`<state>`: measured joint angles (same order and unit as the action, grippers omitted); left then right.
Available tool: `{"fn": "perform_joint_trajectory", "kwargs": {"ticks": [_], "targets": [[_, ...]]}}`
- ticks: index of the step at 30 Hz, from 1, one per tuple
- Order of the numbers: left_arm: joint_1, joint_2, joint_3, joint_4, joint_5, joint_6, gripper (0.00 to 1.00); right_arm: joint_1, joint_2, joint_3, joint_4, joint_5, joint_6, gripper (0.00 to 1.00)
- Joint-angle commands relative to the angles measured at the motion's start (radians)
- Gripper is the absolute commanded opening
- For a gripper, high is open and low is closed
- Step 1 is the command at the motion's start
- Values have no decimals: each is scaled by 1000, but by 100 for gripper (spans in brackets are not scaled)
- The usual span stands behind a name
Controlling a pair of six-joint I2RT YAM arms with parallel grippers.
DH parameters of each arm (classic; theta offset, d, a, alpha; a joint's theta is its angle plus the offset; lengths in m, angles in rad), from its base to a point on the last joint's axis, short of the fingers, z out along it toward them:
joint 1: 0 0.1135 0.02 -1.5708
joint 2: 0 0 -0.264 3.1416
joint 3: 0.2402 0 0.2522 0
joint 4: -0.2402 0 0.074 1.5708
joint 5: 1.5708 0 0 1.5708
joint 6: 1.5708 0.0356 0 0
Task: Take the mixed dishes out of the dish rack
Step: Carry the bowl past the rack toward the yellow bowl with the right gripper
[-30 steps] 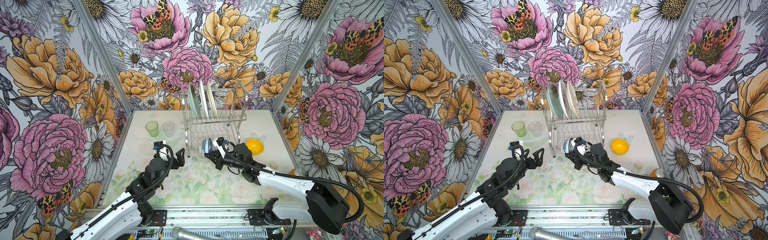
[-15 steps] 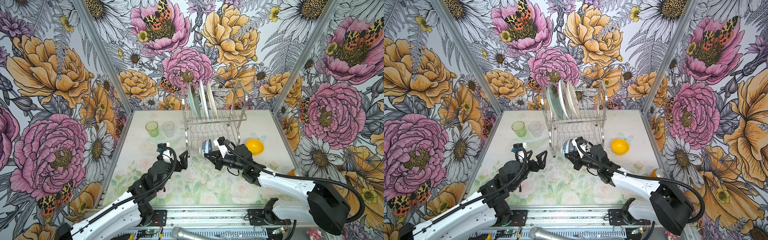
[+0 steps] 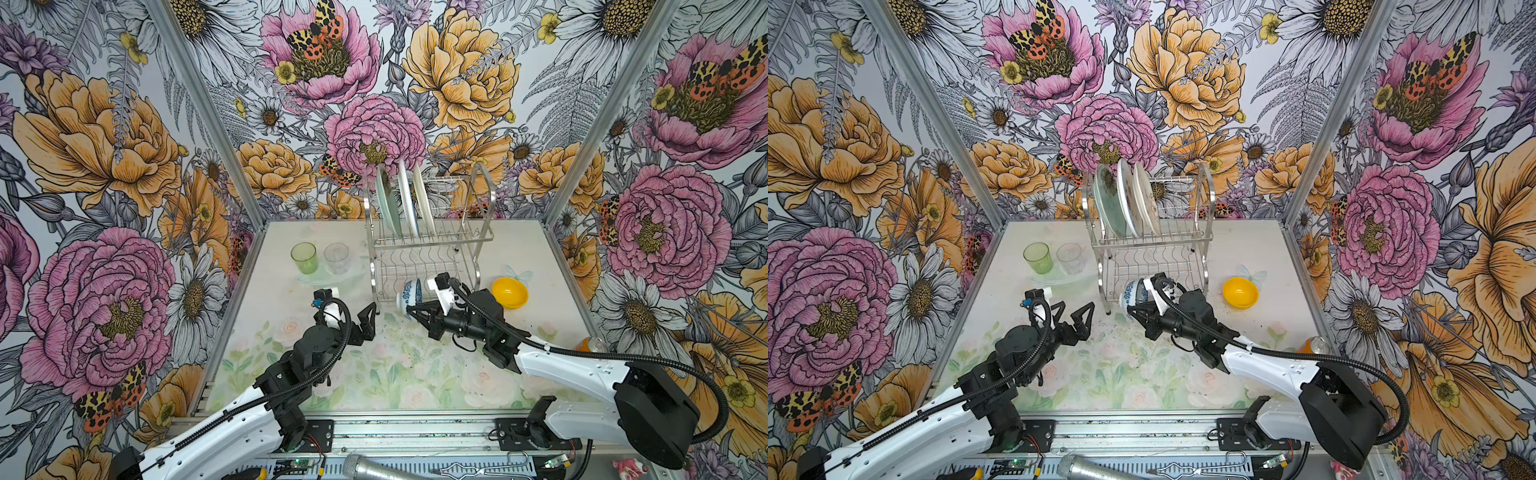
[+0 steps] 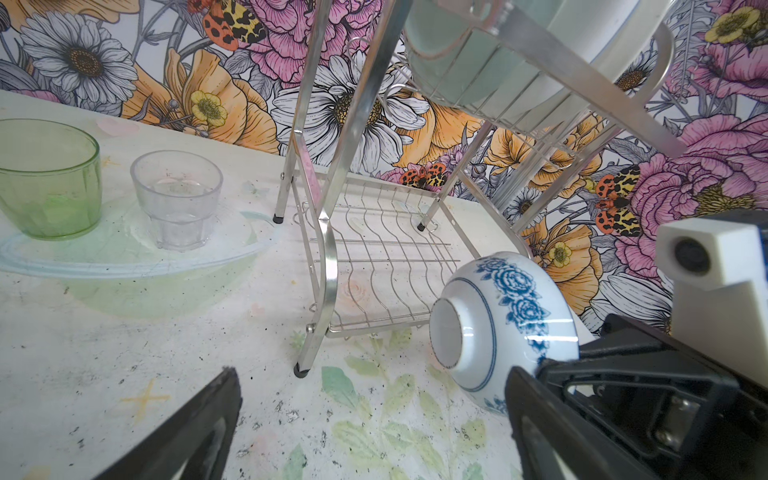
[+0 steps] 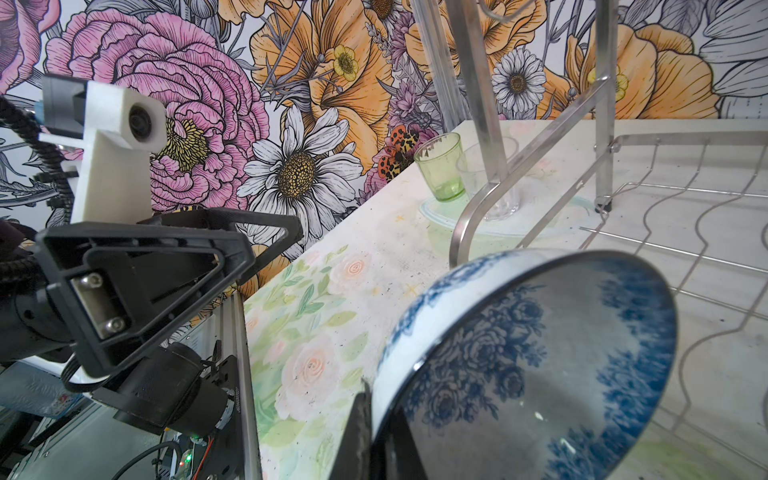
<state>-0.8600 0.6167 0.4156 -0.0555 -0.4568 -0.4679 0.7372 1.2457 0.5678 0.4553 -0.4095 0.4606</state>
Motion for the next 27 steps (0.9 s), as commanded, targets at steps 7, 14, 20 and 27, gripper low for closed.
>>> {"fn": "perform_joint_trajectory", "kwargs": {"ticks": [7, 14, 20, 27], "targets": [[-10, -14, -48, 32, 13, 35, 99, 37, 30, 109, 108, 34, 36, 0], [-13, -78, -72, -2, 10, 33, 99, 102, 71, 184, 80, 44, -6, 0], [-13, -164, -86, -74, -30, 25, 99, 126, 98, 221, 63, 43, -29, 0], [-12, -292, -115, -132, -75, 10, 99, 136, 36, 197, -31, 19, -93, 0]]}}
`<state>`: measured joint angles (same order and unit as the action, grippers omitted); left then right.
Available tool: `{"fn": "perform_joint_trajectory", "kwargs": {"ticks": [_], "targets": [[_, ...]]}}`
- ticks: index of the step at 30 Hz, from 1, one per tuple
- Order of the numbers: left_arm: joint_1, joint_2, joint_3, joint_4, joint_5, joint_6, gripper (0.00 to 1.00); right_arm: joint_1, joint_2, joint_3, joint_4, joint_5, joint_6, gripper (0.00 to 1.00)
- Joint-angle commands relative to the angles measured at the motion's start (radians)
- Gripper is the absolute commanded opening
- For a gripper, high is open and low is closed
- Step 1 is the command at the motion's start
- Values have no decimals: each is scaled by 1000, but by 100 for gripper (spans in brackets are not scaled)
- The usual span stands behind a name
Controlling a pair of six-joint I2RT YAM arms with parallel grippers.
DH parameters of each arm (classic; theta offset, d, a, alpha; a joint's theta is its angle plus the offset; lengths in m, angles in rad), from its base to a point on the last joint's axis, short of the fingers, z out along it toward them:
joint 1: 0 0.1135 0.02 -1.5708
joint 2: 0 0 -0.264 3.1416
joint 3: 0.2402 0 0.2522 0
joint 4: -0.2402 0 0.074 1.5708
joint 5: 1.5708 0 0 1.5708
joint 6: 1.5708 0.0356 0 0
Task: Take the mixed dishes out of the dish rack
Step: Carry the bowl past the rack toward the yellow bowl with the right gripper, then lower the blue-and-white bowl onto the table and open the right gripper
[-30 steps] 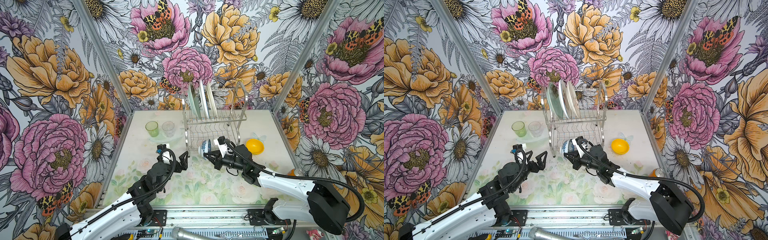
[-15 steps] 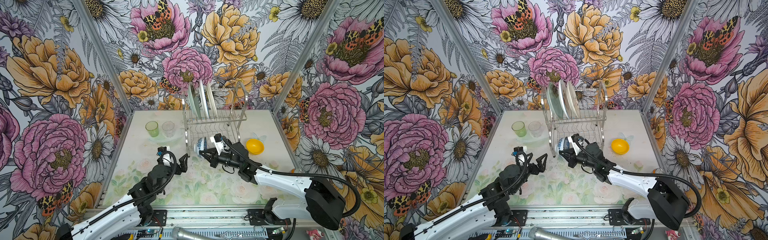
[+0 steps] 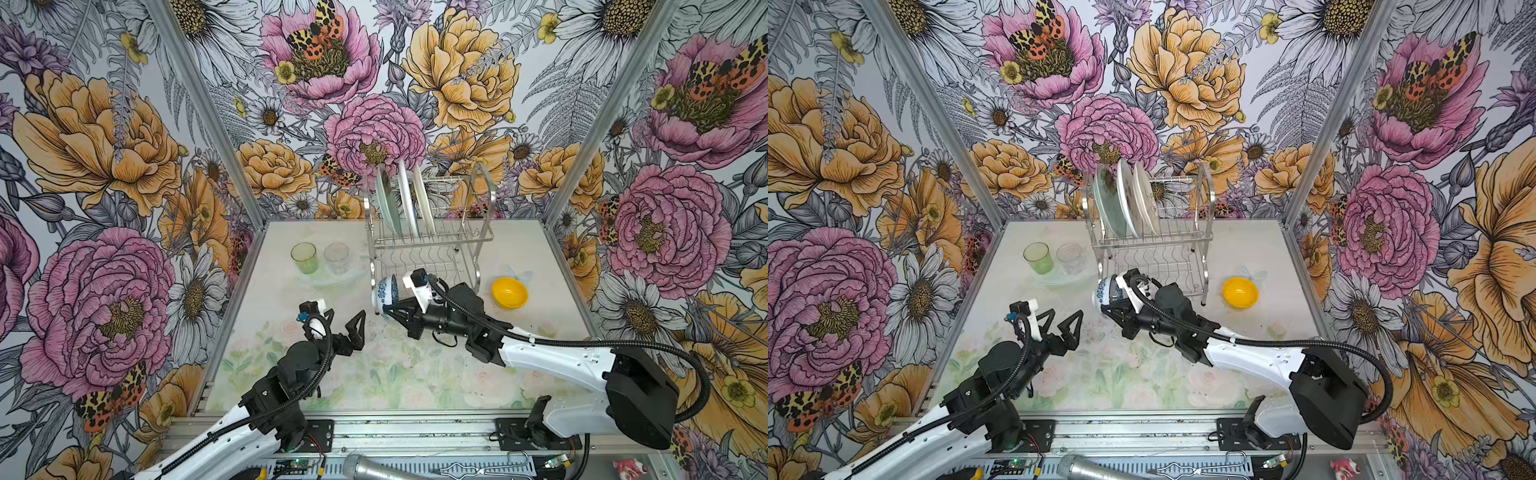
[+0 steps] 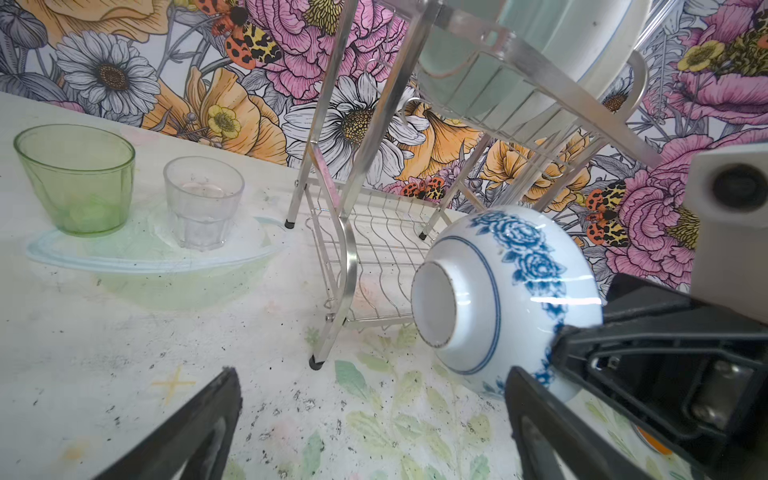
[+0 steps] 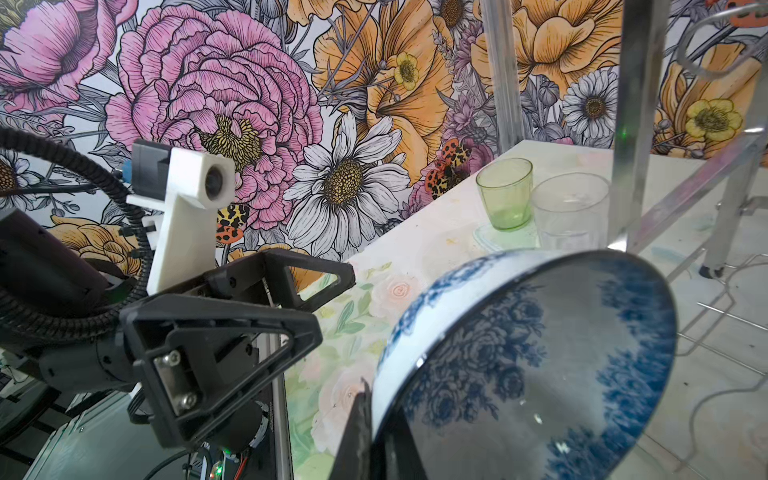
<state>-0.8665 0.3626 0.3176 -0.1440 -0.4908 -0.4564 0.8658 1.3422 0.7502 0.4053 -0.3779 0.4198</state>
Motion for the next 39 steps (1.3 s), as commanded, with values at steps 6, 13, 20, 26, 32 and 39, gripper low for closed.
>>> {"fn": "perform_joint_trajectory", "kwargs": {"ticks": [6, 13, 20, 26, 32, 39], "targets": [[-3, -116, -37, -81, -65, 7, 99, 6, -222, -75, -158, 69, -96, 0], [5, -122, -57, -57, -57, 8, 99, -32, -437, -192, -308, 243, -79, 0], [16, -77, -66, 20, -22, 17, 99, -232, -590, -246, -447, 333, -9, 0], [30, -28, -68, 78, -5, 34, 99, -333, -602, -196, -590, 418, -23, 0], [64, 17, -55, 100, 36, 75, 99, -386, -582, -121, -714, 537, -37, 0], [132, 79, -42, 139, 104, 108, 99, -458, -530, -92, -736, 563, -42, 0]]}}
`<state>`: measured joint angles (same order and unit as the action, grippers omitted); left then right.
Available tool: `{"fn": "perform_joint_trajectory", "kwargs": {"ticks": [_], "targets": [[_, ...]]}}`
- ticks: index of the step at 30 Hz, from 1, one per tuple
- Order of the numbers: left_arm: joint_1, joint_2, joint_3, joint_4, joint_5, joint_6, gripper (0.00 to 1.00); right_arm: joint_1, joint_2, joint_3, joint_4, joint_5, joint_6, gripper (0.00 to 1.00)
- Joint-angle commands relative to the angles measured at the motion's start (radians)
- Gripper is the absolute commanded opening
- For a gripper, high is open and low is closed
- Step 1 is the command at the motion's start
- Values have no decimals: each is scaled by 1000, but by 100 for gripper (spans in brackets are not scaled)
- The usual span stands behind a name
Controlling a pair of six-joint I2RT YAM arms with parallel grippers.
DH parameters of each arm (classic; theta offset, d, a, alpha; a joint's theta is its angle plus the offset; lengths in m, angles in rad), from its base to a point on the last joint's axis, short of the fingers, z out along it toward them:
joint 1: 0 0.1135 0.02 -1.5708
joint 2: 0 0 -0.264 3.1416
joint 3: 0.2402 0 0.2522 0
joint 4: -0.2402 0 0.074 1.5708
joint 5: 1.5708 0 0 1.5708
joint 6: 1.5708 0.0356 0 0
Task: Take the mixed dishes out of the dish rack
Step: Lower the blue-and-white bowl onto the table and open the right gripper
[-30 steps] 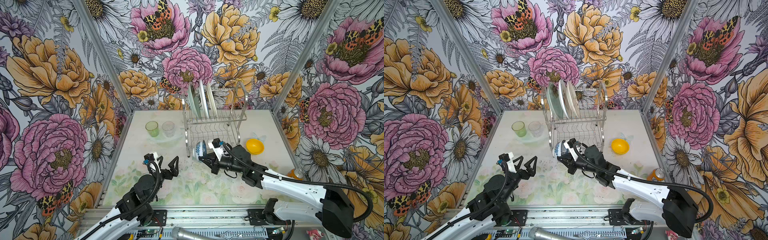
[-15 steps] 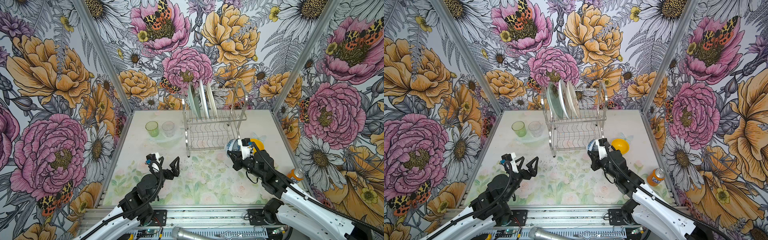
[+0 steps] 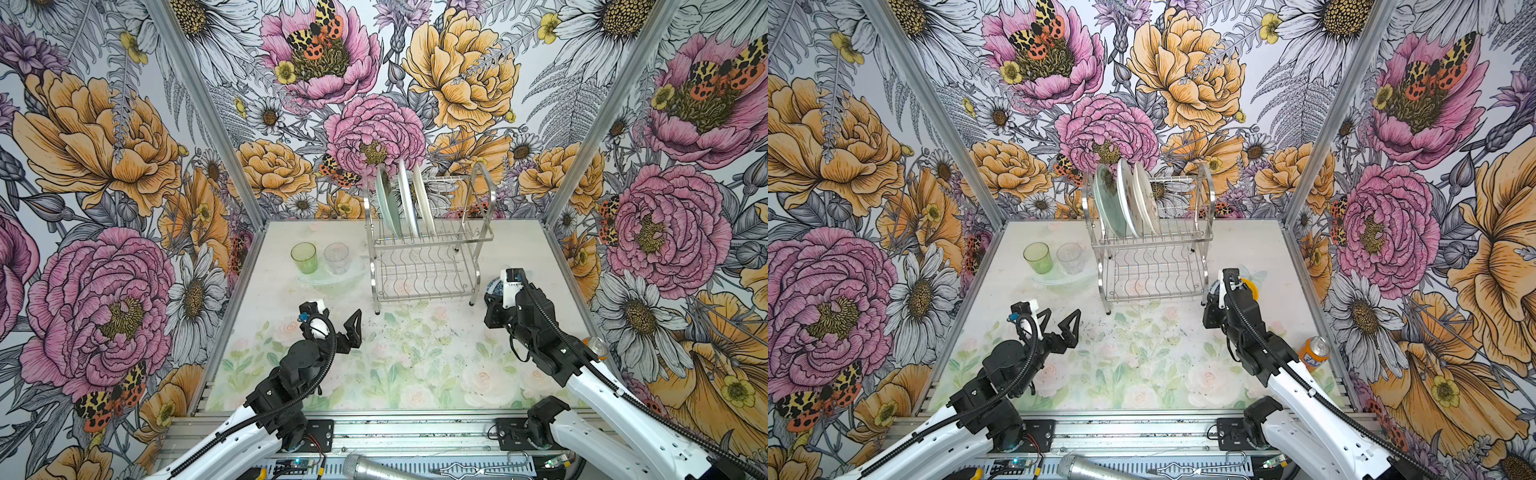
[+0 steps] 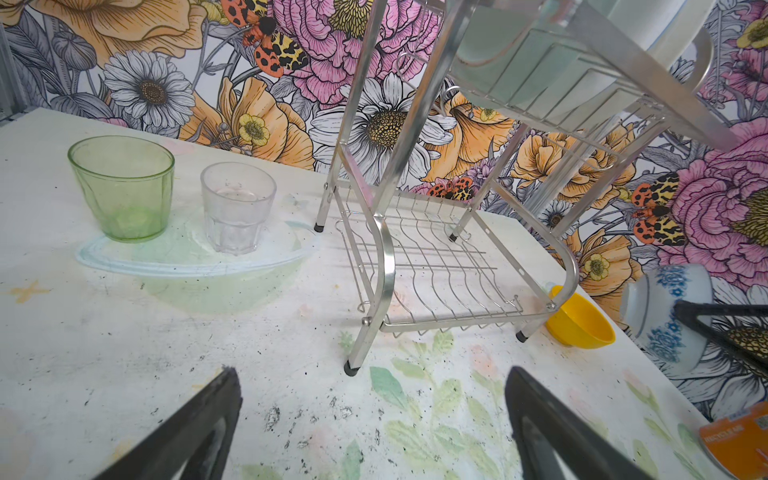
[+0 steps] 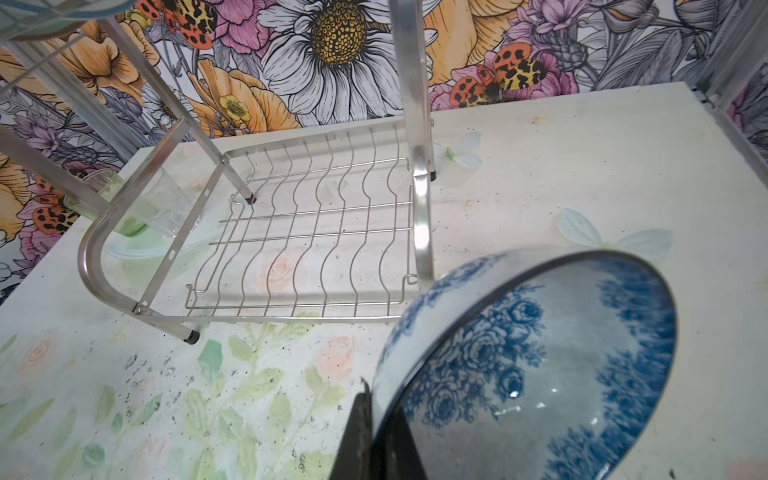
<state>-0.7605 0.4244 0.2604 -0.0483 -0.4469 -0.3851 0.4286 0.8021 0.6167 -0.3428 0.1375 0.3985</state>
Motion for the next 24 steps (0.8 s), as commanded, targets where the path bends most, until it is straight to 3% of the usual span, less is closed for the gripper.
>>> {"fn": "perform_joint_trajectory", "kwargs": {"ticks": [1, 13, 24], "targets": [[41, 29, 22, 48, 83, 37, 99, -35, 18, 44, 12, 42, -28, 0], [94, 214, 83, 118, 267, 39, 99, -202, 166, 111, -16, -46, -111, 0], [97, 233, 55, 155, 271, 30, 99, -221, 364, 200, -50, 6, -155, 0]]}}
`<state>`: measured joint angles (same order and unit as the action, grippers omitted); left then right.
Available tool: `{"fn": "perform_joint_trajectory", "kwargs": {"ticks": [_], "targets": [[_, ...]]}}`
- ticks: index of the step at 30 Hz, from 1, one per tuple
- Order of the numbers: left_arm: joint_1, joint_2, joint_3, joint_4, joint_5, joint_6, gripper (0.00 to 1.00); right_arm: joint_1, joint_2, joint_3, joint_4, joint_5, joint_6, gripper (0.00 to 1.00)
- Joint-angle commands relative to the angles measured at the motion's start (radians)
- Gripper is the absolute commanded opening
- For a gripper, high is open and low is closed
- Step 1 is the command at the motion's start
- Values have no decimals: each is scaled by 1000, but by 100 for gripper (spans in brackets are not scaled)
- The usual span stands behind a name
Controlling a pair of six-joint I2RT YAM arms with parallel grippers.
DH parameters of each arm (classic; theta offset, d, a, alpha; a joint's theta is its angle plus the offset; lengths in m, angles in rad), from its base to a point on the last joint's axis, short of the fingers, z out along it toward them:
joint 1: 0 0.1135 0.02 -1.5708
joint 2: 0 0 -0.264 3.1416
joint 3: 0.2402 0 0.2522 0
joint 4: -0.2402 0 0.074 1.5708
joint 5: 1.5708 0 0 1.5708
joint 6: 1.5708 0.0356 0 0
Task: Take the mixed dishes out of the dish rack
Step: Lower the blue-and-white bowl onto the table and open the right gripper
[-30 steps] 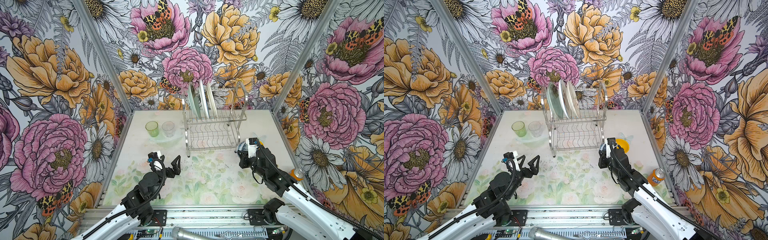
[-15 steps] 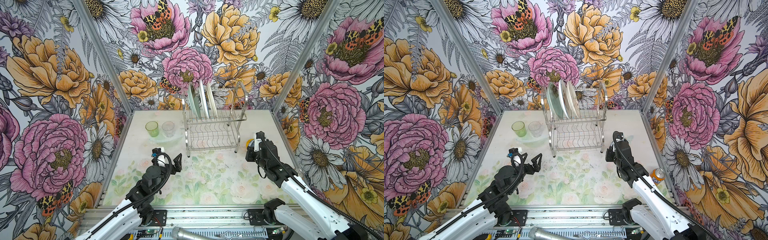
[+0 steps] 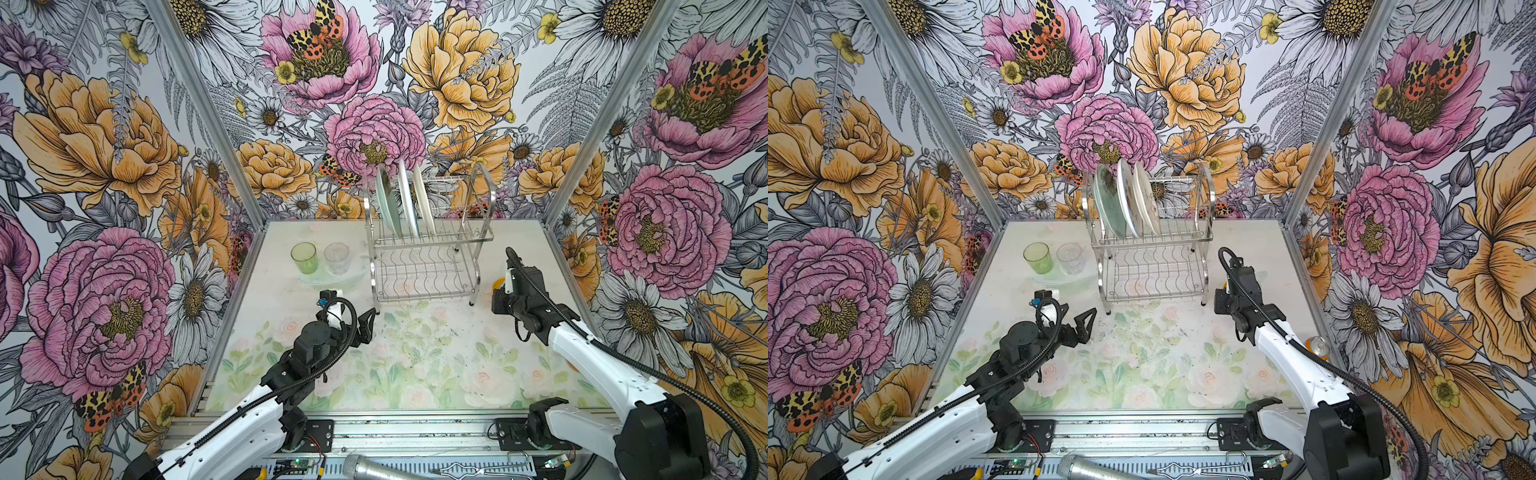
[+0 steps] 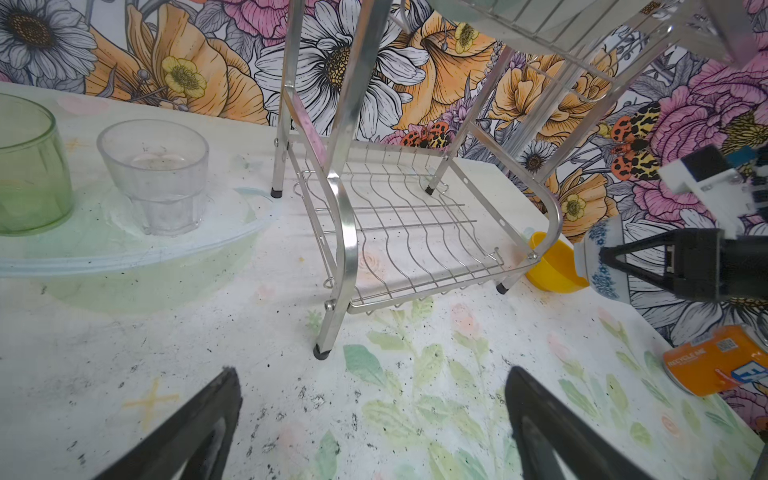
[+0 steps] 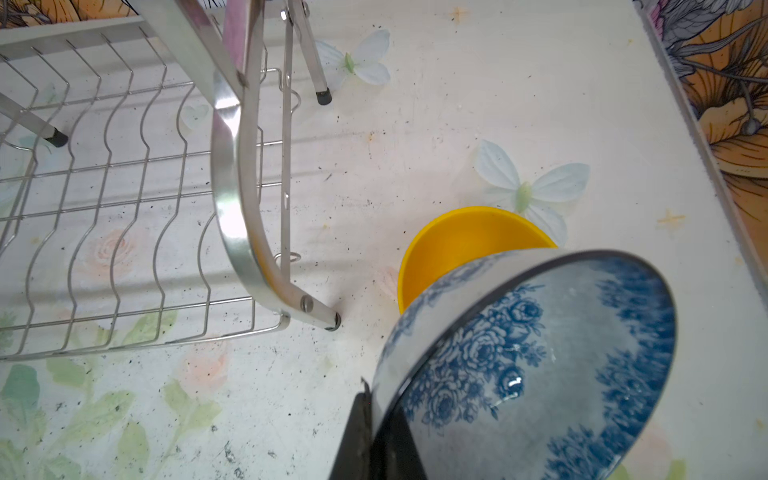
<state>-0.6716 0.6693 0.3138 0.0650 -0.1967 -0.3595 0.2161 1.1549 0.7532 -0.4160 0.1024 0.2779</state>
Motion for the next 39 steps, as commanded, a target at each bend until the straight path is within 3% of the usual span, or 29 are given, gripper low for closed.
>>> {"fn": "perform_joint_trajectory", "kwargs": {"ticks": [1, 13, 30, 32, 34, 39], "targets": [[9, -18, -6, 46, 15, 4, 99, -10, 27, 74, 18, 55, -38, 0], [44, -69, -25, 19, 12, -4, 99, -49, 241, 194, -10, 90, -71, 0], [82, -105, -45, 9, 13, -28, 99, -78, 349, 230, -34, 34, -35, 1], [85, -105, -44, 8, 13, -29, 99, -77, 348, 226, -35, 35, -33, 13], [90, -102, -47, 12, 14, -30, 99, -77, 341, 221, -37, 36, -28, 35], [99, -91, -46, 19, 23, -32, 99, -77, 327, 217, -35, 11, -9, 54]]}}
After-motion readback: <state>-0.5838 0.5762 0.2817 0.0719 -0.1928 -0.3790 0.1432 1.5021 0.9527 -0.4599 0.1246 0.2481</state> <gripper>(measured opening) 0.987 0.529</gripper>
